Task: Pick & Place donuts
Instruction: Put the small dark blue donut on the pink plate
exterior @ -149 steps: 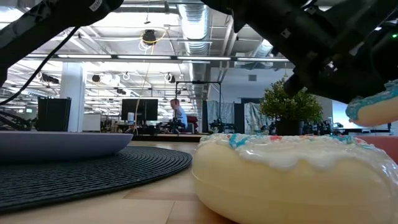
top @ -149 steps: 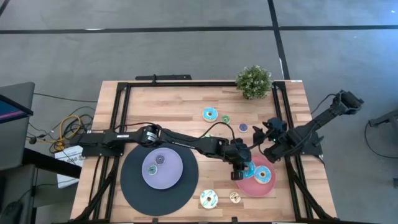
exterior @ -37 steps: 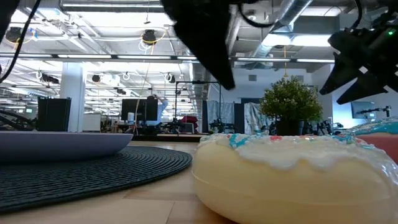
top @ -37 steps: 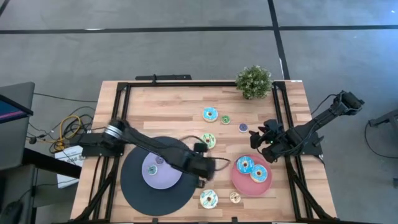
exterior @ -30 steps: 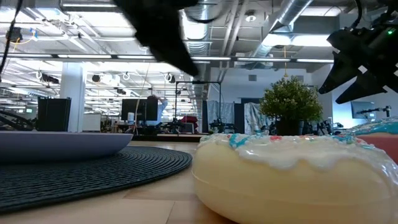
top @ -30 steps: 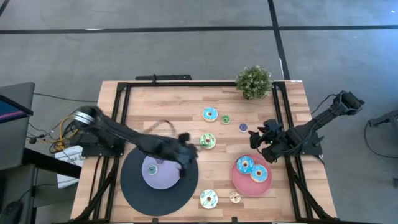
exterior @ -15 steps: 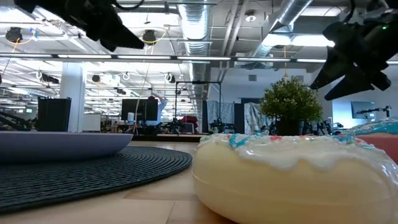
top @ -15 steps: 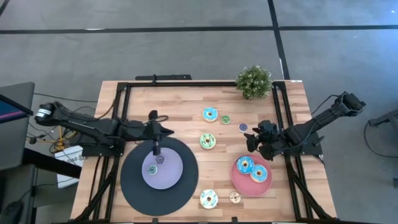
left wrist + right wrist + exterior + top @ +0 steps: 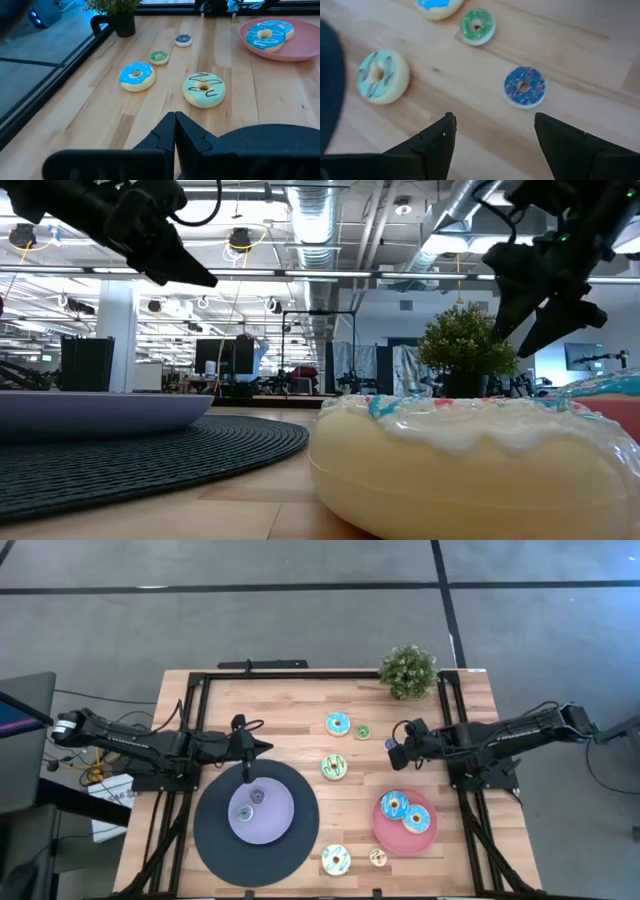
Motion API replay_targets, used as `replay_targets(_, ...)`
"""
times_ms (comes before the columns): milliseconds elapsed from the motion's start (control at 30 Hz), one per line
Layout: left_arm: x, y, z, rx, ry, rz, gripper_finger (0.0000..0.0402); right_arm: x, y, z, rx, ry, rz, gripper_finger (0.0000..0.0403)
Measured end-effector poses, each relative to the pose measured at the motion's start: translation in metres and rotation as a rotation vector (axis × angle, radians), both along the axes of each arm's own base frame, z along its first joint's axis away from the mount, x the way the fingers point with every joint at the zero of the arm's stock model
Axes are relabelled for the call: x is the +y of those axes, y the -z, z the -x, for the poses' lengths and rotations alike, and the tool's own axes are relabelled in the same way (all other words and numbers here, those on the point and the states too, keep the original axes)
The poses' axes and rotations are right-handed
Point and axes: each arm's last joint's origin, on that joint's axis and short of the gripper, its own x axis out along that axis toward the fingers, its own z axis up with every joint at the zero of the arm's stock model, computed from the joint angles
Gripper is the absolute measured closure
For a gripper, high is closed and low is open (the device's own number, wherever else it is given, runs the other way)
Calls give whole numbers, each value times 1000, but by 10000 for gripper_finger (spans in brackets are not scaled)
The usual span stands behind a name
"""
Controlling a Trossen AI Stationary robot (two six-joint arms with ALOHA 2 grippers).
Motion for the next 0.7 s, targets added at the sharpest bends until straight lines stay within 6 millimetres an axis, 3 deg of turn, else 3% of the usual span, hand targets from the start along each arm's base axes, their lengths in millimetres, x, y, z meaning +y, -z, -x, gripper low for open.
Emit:
replay_targets(333,0,0,0,2,3,-26,401,-10,0,-1,4,46,27,142)
replay_targets(700,0,0,0,1,0,-21,401,-8,1,0,50,-47,75,138)
